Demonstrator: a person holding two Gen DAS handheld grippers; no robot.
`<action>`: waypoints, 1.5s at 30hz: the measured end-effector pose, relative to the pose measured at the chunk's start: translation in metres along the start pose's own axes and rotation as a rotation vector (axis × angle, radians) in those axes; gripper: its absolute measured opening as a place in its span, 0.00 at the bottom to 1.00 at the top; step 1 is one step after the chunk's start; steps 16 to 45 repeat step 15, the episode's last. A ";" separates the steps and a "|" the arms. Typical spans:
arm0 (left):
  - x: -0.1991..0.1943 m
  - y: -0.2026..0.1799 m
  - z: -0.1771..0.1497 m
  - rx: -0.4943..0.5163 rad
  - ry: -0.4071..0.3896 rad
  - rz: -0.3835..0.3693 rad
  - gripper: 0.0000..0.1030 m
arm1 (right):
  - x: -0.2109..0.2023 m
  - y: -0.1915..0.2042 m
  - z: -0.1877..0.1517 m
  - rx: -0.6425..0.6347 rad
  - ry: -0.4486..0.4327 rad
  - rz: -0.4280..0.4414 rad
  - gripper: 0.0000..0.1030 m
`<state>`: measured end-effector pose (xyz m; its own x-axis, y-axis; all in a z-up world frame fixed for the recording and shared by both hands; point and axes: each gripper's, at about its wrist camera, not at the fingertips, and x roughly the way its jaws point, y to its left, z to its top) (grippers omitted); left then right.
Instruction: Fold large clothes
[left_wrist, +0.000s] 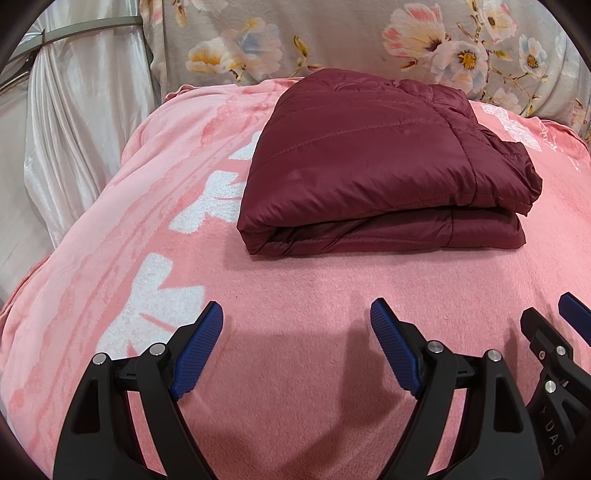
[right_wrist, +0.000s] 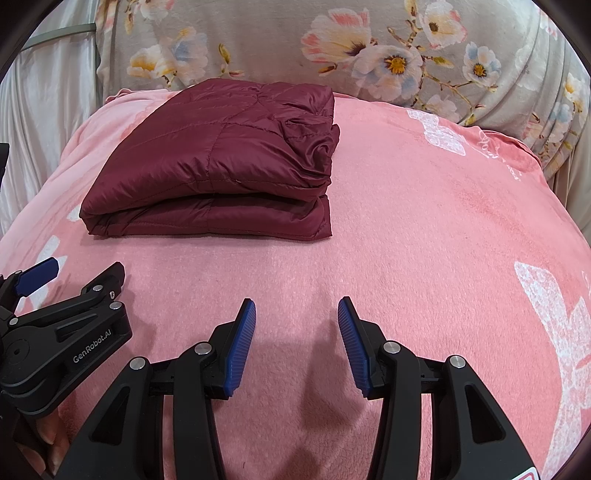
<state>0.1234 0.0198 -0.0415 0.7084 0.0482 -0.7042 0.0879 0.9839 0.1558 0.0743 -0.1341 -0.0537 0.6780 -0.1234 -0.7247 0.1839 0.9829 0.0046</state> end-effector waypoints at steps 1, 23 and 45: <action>0.000 0.000 0.000 0.000 0.000 0.001 0.77 | 0.000 0.000 0.000 0.000 0.000 0.000 0.44; -0.003 0.001 -0.001 -0.003 -0.018 -0.001 0.77 | 0.000 -0.001 0.000 -0.007 -0.003 -0.008 0.45; -0.003 0.001 -0.001 -0.003 -0.018 -0.001 0.77 | 0.000 -0.001 0.000 -0.007 -0.003 -0.008 0.45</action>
